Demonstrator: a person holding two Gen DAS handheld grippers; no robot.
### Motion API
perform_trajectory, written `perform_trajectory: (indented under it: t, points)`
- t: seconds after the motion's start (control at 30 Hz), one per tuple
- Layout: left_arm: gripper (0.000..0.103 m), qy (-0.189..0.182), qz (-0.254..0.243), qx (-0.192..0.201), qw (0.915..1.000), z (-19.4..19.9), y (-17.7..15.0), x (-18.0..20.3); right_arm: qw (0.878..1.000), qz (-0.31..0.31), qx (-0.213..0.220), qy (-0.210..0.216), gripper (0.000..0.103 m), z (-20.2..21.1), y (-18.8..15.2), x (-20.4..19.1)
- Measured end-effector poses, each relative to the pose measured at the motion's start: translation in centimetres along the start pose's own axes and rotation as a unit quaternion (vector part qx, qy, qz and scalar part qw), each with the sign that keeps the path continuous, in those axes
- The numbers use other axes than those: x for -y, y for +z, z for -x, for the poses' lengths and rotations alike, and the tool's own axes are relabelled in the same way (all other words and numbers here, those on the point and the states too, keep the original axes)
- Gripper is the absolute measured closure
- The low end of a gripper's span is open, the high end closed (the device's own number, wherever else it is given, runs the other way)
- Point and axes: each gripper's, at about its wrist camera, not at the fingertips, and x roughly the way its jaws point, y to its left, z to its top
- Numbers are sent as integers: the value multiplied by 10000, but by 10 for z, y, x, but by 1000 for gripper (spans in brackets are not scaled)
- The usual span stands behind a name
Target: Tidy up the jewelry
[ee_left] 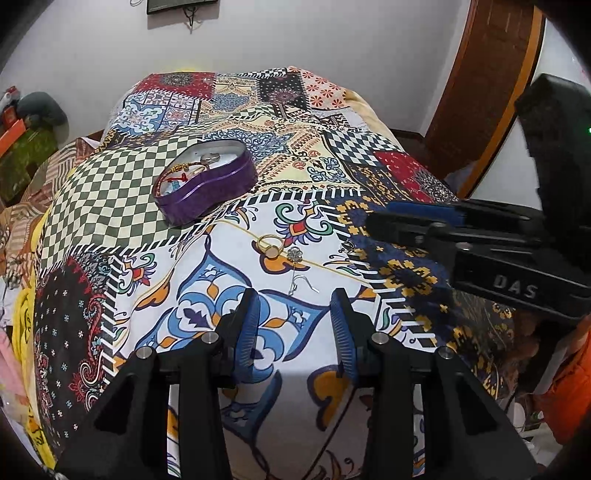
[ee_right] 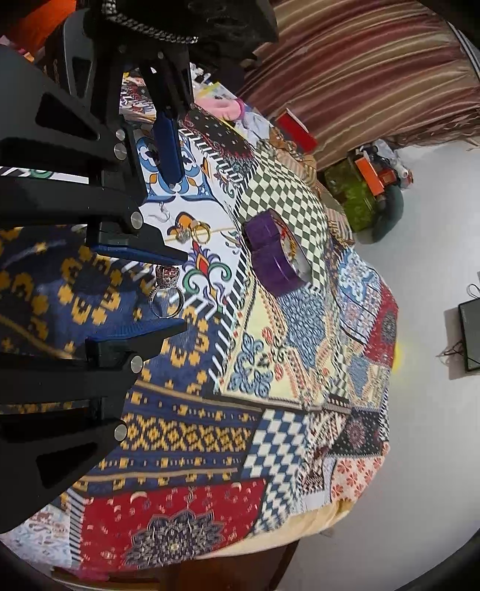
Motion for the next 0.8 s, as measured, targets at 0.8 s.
perform_trajectory:
  t: [0.8]
  points:
    - [96,-10,268,163,9995,-19,24,2,9998,-98,180,-79,76,14,-3,12]
